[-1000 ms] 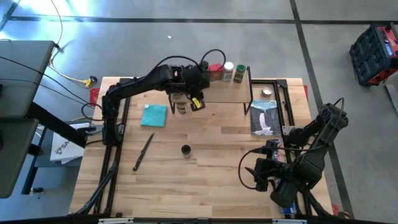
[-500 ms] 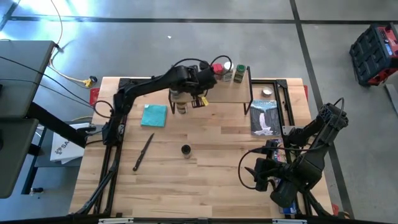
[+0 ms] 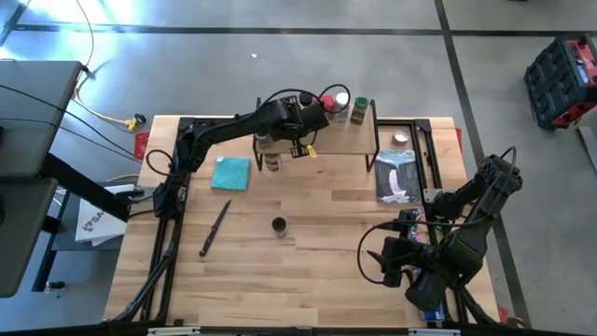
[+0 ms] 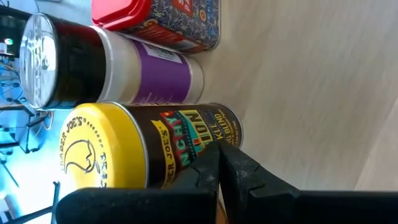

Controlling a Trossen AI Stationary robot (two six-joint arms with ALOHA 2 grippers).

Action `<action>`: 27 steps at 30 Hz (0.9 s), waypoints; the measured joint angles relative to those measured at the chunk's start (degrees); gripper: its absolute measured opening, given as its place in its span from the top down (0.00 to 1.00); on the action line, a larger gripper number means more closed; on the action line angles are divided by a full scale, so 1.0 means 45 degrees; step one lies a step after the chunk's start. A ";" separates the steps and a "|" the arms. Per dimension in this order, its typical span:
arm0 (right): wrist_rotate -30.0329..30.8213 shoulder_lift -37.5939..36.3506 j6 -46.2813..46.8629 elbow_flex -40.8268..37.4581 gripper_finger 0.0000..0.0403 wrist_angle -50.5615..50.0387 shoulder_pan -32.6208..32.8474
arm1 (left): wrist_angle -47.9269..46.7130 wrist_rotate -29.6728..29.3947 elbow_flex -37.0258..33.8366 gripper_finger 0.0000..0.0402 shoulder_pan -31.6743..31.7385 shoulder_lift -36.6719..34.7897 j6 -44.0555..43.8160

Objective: Shelf spices
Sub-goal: Put the black seasoning bottle on the shelf

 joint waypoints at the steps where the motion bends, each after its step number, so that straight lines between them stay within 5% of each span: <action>1: 0.0000 0.0000 0.0000 0.0000 0.25 0.0000 0.0000 | -0.0005 0.0004 0.0000 1.00 -0.0001 0.0000 -0.0021; 15: 0.0000 0.0000 0.0000 0.0000 0.25 0.0000 0.0005 | -0.1299 -0.0335 -0.0005 1.00 -0.1790 -0.0889 -0.2665; 21: 0.0387 0.0033 0.0002 0.0000 0.25 0.0034 0.0265 | -0.2449 -0.2555 0.0000 1.00 -0.4834 -0.1615 -0.5206; 27: 0.1480 0.0275 0.0099 -0.0005 0.25 0.0121 0.1011 | -0.3575 -0.2500 -0.0005 1.00 -0.8251 -0.1554 -0.7629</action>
